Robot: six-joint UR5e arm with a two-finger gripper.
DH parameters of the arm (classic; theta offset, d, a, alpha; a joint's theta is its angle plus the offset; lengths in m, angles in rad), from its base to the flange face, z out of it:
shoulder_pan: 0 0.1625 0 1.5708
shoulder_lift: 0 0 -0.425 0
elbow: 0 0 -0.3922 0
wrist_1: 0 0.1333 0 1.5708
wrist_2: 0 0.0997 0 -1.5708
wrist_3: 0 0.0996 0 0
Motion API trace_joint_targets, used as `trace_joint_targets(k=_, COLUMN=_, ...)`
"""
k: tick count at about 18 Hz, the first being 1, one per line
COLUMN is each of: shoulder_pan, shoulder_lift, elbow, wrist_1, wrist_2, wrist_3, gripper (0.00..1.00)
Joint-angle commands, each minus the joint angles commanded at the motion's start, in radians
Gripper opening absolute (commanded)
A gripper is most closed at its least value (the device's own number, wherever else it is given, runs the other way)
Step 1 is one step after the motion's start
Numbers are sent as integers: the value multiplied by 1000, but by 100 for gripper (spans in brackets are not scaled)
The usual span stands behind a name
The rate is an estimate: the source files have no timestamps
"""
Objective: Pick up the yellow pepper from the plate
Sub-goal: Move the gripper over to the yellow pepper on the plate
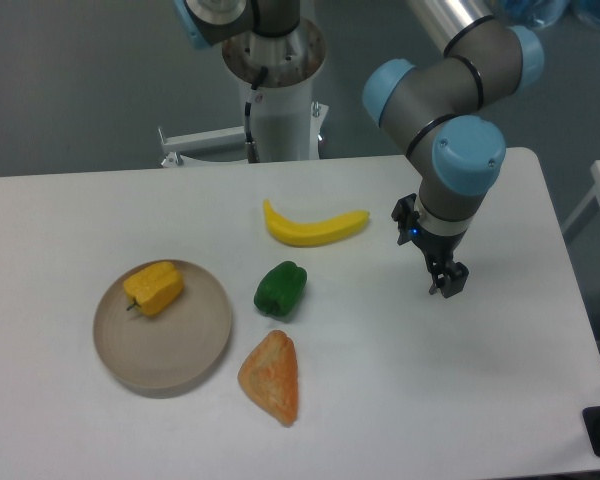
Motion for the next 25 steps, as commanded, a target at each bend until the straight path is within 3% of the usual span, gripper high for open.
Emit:
trace_joint_targets(k=10, shoulder_pan=-27, shoulder_lift=2, elbow=-15, wrist_1=-5, wrist_2=-8, wrist_3=-20, gripper=100)
trace_joint_targets(k=13, shoulder_pan=-87, shoulder_lift=41, elbow=-57, wrist_1=-8, wrist_2=-6, wrist_3=-66, gripper=100)
trace_joint_targets(k=17, shoulder_pan=-191, shoulder_lift=92, elbow=-121, wrist_1=-5, wrist_2=-8, wrist_3=-253, gripper=100)
trace_joint_targets(k=25, shoulder_pan=-414, shoulder_lift=120, elbow=-172, wrist_1=-3, wrist_2=-54, wrist_3=-564, gripper=100)
